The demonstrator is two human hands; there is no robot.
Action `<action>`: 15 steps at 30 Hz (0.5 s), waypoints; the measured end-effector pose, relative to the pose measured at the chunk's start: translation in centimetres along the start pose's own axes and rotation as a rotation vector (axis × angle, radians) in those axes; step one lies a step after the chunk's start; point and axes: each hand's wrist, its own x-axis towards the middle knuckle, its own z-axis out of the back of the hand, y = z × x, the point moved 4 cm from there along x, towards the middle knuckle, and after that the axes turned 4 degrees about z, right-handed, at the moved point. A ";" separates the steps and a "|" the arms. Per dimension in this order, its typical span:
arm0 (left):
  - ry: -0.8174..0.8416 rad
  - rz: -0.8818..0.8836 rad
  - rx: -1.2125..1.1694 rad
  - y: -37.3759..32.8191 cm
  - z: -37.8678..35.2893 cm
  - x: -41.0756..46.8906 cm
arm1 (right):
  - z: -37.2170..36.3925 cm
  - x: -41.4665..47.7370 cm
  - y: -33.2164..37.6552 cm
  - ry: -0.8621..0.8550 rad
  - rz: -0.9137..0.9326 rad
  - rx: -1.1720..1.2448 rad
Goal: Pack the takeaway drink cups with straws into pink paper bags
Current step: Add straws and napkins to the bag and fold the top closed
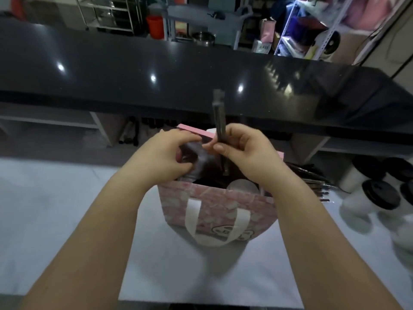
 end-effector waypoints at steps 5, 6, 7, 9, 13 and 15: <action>0.158 -0.084 -0.161 1.5 -0.3 0.0 | 0.5 0.2 -2.8 -0.006 -0.202 -0.855; 0.170 -0.095 -0.180 1.7 -0.4 0.1 | 0.3 0.3 -3.0 0.020 -0.236 -0.978; 0.173 -0.111 -0.183 1.8 -0.4 0.1 | 0.1 0.4 -3.2 0.049 -0.264 -1.063; 0.157 -0.127 -0.164 2.0 -0.2 0.4 | -0.1 0.4 -3.3 0.070 -0.284 -1.102; -0.014 -0.171 -0.010 1.3 0.6 0.3 | 0.5 -0.7 -2.0 -0.021 -0.264 -0.880; -0.115 -0.188 0.097 0.4 0.9 0.3 | 0.9 -1.3 -1.1 -0.060 -0.257 -0.758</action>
